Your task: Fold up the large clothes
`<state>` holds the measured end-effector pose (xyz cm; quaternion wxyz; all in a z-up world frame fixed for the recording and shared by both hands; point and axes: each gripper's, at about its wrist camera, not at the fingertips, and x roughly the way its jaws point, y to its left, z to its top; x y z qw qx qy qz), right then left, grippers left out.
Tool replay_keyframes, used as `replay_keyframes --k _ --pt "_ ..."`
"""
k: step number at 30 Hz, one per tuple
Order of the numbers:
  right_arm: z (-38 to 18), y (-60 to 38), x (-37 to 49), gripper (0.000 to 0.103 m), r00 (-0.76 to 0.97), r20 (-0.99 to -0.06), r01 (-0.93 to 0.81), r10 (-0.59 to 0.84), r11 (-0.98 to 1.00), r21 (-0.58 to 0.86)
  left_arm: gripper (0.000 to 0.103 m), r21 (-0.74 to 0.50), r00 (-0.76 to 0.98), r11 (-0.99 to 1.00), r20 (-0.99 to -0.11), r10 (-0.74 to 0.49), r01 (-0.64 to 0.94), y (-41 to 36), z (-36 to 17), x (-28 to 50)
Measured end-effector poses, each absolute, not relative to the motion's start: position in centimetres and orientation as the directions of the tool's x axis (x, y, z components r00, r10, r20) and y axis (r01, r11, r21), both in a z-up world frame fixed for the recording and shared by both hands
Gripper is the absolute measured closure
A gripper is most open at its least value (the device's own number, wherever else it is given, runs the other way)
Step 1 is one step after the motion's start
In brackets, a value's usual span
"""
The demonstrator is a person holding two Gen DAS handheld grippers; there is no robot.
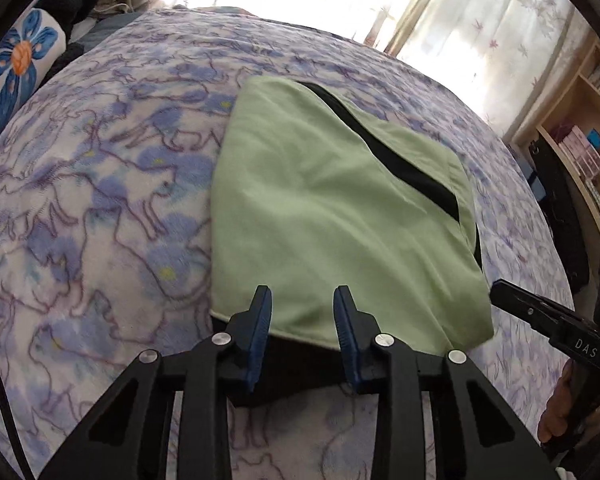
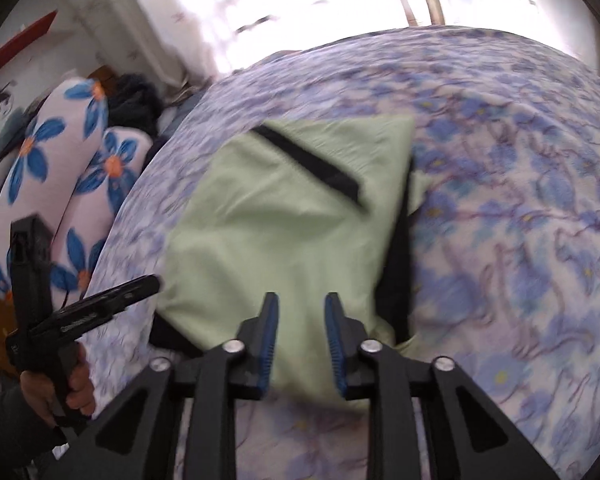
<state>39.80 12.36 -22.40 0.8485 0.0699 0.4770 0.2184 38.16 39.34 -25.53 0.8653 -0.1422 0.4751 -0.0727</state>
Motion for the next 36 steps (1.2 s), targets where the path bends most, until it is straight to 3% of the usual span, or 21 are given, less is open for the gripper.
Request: replay_keyframes --k 4,6,13,19,24,28,36 --pt "-25.7 11.9 39.6 0.092 0.440 -0.830 -0.211 0.342 0.938 0.275 0.072 -0.290 0.516 0.954 -0.829 -0.215 -0.069 38.8 -27.6 37.7" --pt "-26.8 9.9 40.3 0.103 0.458 -0.846 -0.128 0.272 0.962 0.240 0.078 -0.292 0.512 0.952 -0.834 -0.207 -0.091 39.4 -28.2 37.8" --pt "-28.1 3.7 40.7 0.101 0.441 -0.871 0.038 0.214 0.966 0.256 0.078 -0.256 0.499 0.963 -0.848 -0.182 -0.083 38.7 -28.5 37.8" --pt "-24.9 2.6 37.7 0.101 0.471 -0.846 0.030 0.250 0.954 0.299 0.060 -0.267 0.473 0.952 -0.865 -0.170 -0.147 38.3 -27.1 35.9" --pt "-22.0 2.9 34.7 0.101 0.444 -0.848 -0.006 0.291 0.947 0.322 0.058 -0.285 0.474 0.946 -0.862 -0.183 -0.153 37.0 -23.9 32.7" --pt "-19.2 2.3 32.3 0.101 0.416 -0.849 -0.042 0.325 0.940 0.339 0.047 -0.284 0.484 0.946 -0.857 -0.177 -0.156 35.0 -20.5 29.5" --pt "-13.5 -1.3 25.9 0.101 0.355 -0.872 -0.098 0.338 0.941 0.324 0.046 -0.281 0.479 0.948 -0.859 -0.180 -0.148 28.6 -13.2 22.4"
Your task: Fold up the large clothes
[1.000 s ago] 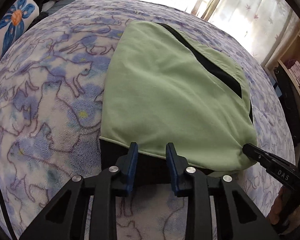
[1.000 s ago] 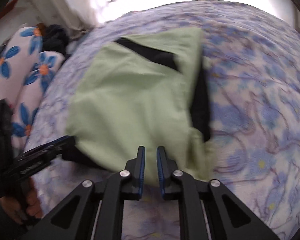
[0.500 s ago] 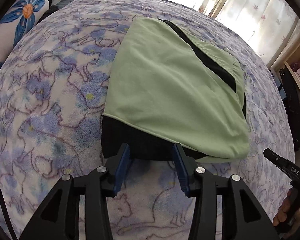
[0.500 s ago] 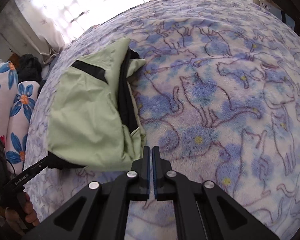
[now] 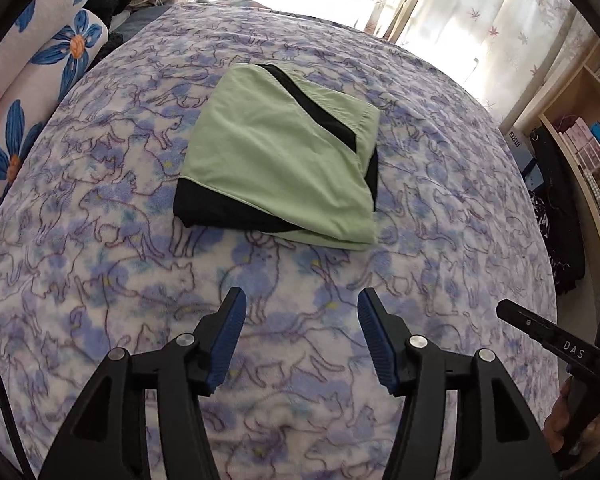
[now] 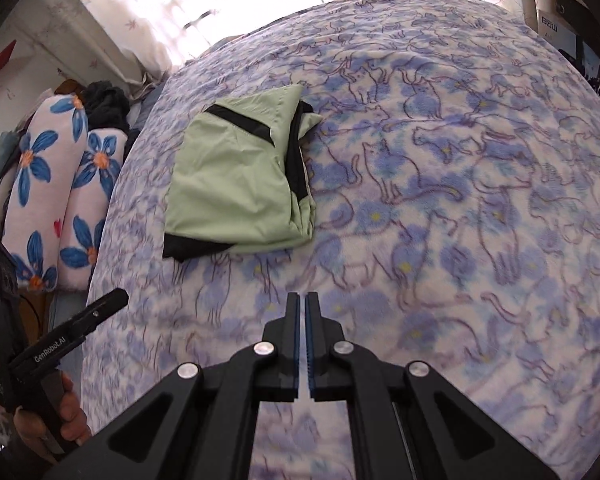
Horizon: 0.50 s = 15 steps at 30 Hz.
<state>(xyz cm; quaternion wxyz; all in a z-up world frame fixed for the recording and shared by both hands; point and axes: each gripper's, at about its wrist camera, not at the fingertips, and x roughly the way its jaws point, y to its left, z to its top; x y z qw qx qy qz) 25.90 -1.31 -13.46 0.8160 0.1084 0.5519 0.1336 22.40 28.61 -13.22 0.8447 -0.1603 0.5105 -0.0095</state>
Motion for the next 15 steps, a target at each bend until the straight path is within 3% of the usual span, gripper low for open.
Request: replay_keyframes --k 4,15 --pt "-10.7 -4.0 21.7 0.101 0.335 -0.878 -0.129 0.341 0.940 0.315 0.037 -0.282 0.487 0.949 -0.854 -0.182 -0.141 25.2 -10.0 18.2" --pt "-8.1 -10.2 12.0 0.101 0.305 -0.902 -0.175 0.307 0.949 0.264 0.036 -0.221 0.446 0.966 -0.884 -0.140 -0.135 16.4 -6.6 7.0"
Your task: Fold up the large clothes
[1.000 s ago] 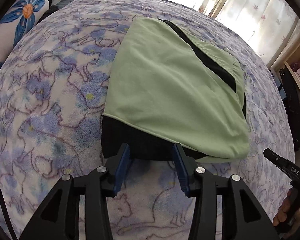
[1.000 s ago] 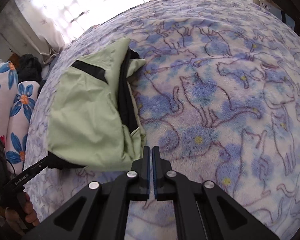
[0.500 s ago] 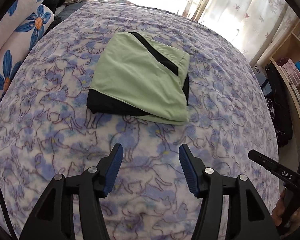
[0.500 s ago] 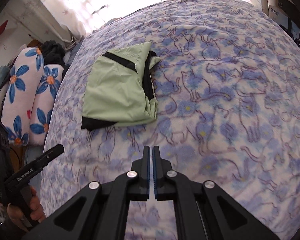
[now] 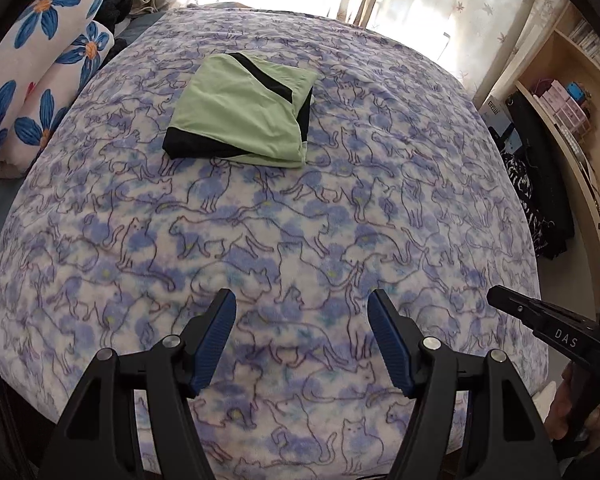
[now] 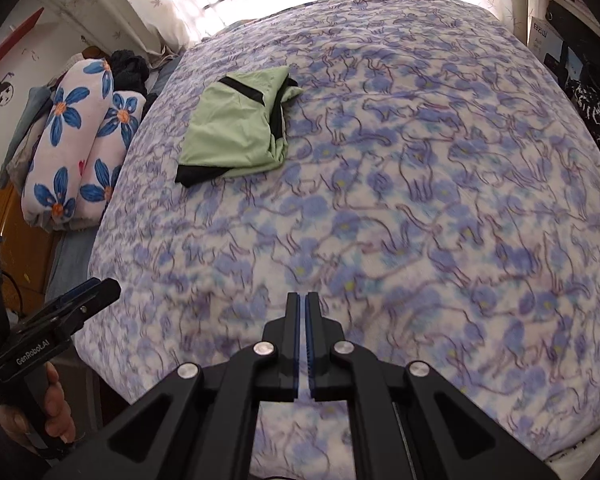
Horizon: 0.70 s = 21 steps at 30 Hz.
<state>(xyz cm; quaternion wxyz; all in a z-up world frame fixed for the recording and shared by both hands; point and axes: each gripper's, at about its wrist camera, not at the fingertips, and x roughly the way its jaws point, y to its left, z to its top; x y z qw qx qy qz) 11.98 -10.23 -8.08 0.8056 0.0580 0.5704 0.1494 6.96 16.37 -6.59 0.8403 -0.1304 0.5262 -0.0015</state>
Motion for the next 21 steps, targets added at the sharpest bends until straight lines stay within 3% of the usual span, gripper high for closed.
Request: replay_keyframes --k 6,9,11,13,21 --pt "-8.1 -12.4 7.7 0.100 0.311 -0.912 -0.191 0.267 0.958 0.215 0.030 -0.185 0.436 0.973 -0.893 -0.109 -0.135 13.3 -6.1 2.7" --pt "-7.9 -13.1 5.8 0.095 0.305 -0.911 -0.181 0.278 0.956 0.231 0.028 -0.182 0.445 0.971 -0.890 -0.097 -0.153 12.2 -5.7 1.1" --pt "-7.5 -13.3 4.9 0.077 0.313 -0.908 -0.172 0.280 0.956 0.235 0.025 -0.170 0.446 0.972 -0.891 -0.083 -0.161 11.3 -5.4 0.1" --pt "-6.7 -13.4 4.0 0.065 0.336 -0.900 -0.173 0.278 0.957 0.231 0.023 -0.158 0.452 0.976 -0.889 -0.073 -0.153 10.5 -5.1 -0.6" --pt "-4.3 -13.2 3.0 0.063 0.406 -0.883 -0.195 0.234 0.967 0.166 0.022 -0.097 0.489 0.983 -0.872 -0.008 -0.157 8.6 -3.7 -1.4"
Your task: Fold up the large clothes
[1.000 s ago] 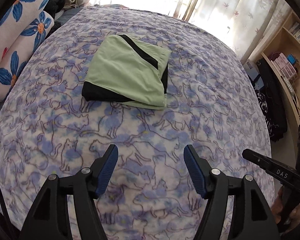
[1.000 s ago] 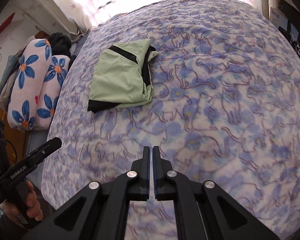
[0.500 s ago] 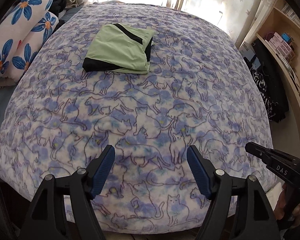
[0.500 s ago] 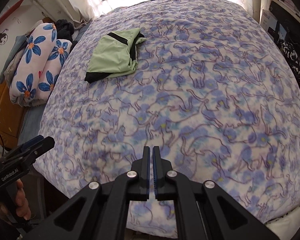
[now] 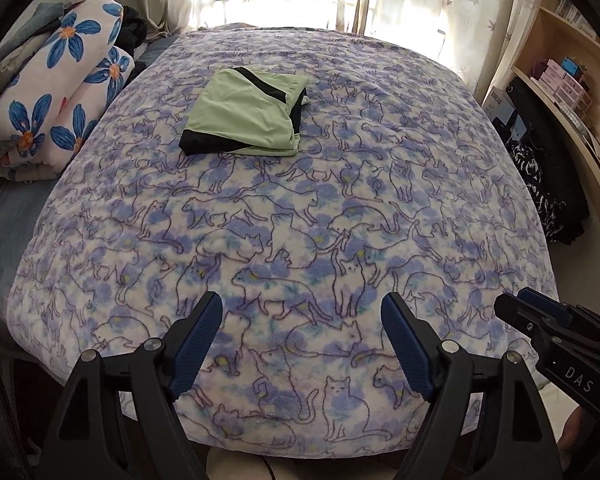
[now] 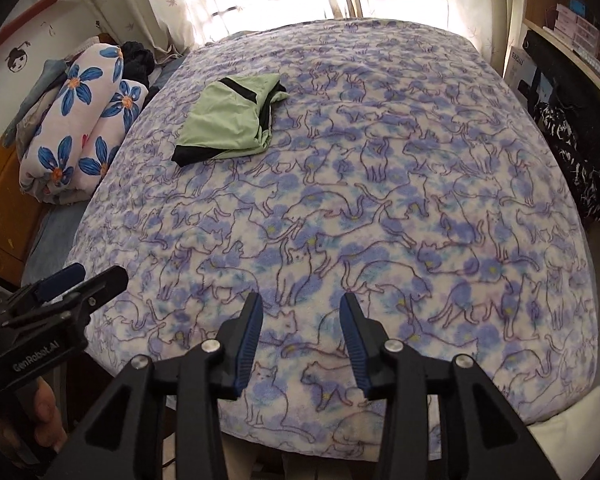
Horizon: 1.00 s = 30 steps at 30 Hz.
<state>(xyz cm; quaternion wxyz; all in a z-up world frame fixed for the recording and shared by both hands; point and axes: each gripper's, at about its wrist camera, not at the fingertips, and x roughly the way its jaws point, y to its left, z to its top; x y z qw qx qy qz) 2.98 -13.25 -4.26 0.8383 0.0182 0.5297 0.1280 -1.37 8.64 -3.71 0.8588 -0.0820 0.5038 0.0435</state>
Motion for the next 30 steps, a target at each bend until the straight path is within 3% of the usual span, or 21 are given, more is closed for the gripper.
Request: replay_keyframes --k 21,25,30 --pt "-3.9 -14.0 2.3 0.063 0.410 -0.881 -0.163 0.234 0.970 0.181 0.022 -0.069 0.506 0.993 -0.863 -0.014 -0.091 5.2 -3.1 -1.8" --pt "-4.0 -13.6 2.2 0.055 0.407 -0.882 -0.176 0.239 0.968 0.181 0.022 -0.068 0.505 0.993 -0.863 -0.012 -0.092 5.1 -3.1 -1.9" --pt "-4.1 -13.3 2.1 0.055 0.399 -0.884 -0.189 0.242 0.965 0.179 0.022 -0.068 0.505 0.992 -0.863 -0.007 -0.103 4.8 -3.1 -1.9"
